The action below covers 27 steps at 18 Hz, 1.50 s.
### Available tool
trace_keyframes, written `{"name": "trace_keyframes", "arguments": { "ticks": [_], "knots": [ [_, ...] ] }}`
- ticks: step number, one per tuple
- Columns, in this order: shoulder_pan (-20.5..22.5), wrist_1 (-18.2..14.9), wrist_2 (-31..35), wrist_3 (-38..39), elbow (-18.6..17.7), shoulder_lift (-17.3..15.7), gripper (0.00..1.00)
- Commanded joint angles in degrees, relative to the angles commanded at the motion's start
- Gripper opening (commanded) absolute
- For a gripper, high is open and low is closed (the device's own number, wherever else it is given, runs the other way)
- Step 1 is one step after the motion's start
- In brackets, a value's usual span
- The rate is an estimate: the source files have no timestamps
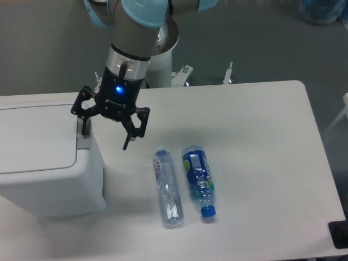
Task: Open the trash can
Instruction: 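Push the trash can lid up and back with the gripper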
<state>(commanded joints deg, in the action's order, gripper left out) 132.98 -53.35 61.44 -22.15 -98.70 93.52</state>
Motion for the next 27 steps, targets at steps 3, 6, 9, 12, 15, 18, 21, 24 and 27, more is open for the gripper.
{"name": "trace_keyframes", "arguments": {
  "ticks": [3, 6, 9, 12, 15, 18, 21, 24, 27],
  "knots": [
    [0.00, 0.00, 0.00, 0.00, 0.00, 0.00, 1.00],
    [0.00, 0.00, 0.00, 0.00, -0.09, 0.00, 1.00],
    [0.00, 0.00, 0.00, 0.00, -0.09, 0.00, 1.00],
    [0.00, 0.00, 0.00, 0.00, -0.09, 0.00, 1.00],
    [0.00, 0.00, 0.00, -0.09, -0.09, 0.17, 1.00],
    [0.00, 0.00, 0.00, -0.09, 0.00, 0.53, 1.00],
    [0.00, 0.00, 0.00, 0.00, -0.09, 0.53, 1.00],
    [0.00, -0.09, -0.09, 0.35, 0.70, 0.27, 1.00],
    [0.17, -0.09, -0.18, 0.35, 2.63, -0.35, 1.00]
  ]
}}
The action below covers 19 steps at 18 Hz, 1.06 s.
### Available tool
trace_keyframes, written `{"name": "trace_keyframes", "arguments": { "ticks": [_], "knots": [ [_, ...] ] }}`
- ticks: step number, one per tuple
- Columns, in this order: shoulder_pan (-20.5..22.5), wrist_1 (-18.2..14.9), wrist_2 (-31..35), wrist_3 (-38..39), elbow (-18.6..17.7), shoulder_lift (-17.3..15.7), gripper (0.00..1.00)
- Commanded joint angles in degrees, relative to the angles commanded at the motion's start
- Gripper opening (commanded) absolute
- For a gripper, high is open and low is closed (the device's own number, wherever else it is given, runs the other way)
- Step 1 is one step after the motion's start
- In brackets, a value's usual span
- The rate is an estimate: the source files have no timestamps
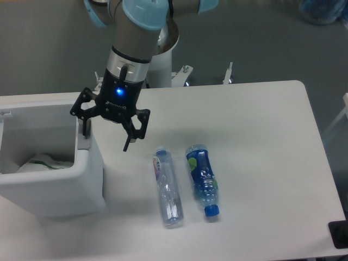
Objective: Open the trash can
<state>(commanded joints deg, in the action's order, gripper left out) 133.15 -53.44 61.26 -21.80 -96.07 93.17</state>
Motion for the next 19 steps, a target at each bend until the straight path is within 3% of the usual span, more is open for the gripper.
{"name": "trace_keyframes", "arguments": {
  "ticks": [5, 7, 11, 13, 16, 19],
  "knots": [
    [0.61, 0.17, 1.05, -0.97, 4.66, 0.53, 1.00],
    [1.75, 0.09, 5.25, -3.59, 5.19, 0.35, 1.00],
    [1.93, -0.09, 19.65, -12.46, 4.58, 0.44, 1.00],
    [2.11, -0.09, 25.11, -13.01, 3.44, 0.44, 1.00],
    [3.16, 0.00, 31.10, -13.09, 1.16, 0.35, 1.00],
    [4.92, 0.09, 32.69, -13.18, 0.80, 0.35, 1.00]
  ]
}}
